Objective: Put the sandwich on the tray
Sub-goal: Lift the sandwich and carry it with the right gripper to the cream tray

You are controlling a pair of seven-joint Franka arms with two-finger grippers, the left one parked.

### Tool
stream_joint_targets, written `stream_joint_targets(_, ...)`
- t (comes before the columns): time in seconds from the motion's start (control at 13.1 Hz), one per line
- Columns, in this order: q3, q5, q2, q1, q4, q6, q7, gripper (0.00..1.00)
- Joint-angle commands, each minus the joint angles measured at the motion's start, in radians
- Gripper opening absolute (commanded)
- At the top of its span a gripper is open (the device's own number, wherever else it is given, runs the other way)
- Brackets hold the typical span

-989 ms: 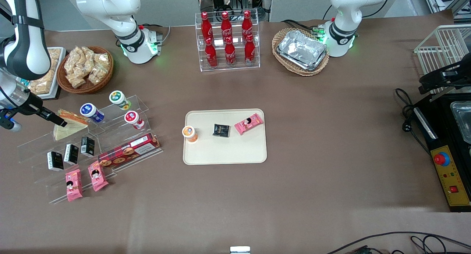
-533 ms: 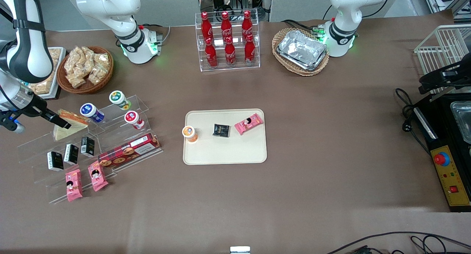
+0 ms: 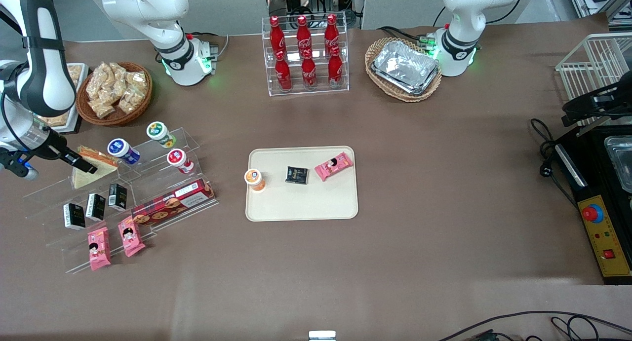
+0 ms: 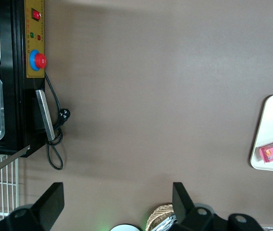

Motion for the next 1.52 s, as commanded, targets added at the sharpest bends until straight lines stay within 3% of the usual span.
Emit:
stream_joint_targets(0.0,-0.008,0.016,0.014,0.006,-0.006,0.024,-0.088,0.05)
stream_joint_targets(0.08,-0.011,0.018,0.017,0.004,-0.005,0.024,-0.098,0.0)
stream_joint_targets(0.46,-0.003,0.021,0.017,0.024,0.053,-0.042,-0.084,0.0)
stream_joint_targets(1.07,0.023,0.056,0.025,0.044,0.301,-0.429,-0.002,0.0)
stream_joint_targets(1.45,0.17,0.079,0.037,0.05,0.434,-0.596,0.263,0.0)
